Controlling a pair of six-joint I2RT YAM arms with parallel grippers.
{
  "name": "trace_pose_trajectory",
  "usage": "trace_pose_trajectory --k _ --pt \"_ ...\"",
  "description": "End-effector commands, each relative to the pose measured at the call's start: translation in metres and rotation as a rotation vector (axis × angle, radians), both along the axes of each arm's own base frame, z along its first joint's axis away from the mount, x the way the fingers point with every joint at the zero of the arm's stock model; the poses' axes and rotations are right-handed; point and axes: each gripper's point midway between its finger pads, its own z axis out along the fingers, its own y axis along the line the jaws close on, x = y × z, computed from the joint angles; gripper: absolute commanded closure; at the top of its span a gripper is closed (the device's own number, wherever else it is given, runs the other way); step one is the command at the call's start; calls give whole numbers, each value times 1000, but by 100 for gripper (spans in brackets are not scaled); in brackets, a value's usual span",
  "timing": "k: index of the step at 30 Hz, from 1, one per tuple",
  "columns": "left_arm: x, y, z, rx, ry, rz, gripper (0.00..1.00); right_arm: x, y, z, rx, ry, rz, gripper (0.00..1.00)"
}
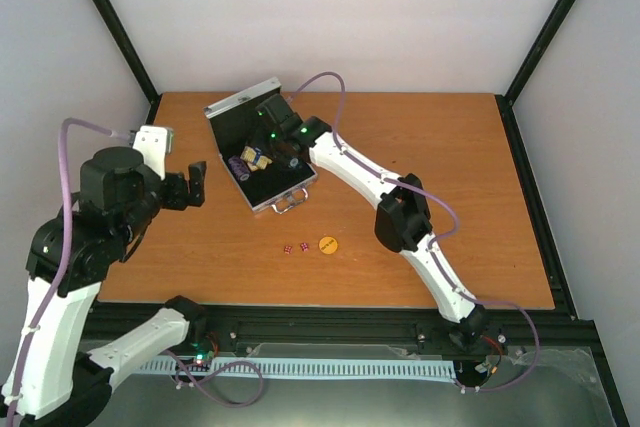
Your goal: Pack up texas hold em set
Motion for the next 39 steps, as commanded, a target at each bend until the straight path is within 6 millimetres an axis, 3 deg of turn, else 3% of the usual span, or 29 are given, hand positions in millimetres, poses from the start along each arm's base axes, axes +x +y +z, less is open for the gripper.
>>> trace_pose_trajectory --k 1,10,16,23,33,38,39 --pt "-13 14 13 -7 -42 45 0 17 16 13 111 -31 -67 96" --pt "-19 23 13 39 -49 58 0 23 11 -10 65 -32 -154 96" --pt "-17 19 12 36 -41 42 0 15 1 -45 24 62 -239 97" --pt "-15 17 10 35 -33 35 0 6 -13 -68 -41 103 -301 97" --pt "-15 16 7 33 -17 33 0 -4 -17 -101 -56 182 -325 96" --pt "-16 16 5 37 -4 31 0 -6 -11 -110 -41 208 -315 85" --pt "-16 15 4 37 -2 29 0 -6 -10 -111 -37 211 -311 77"
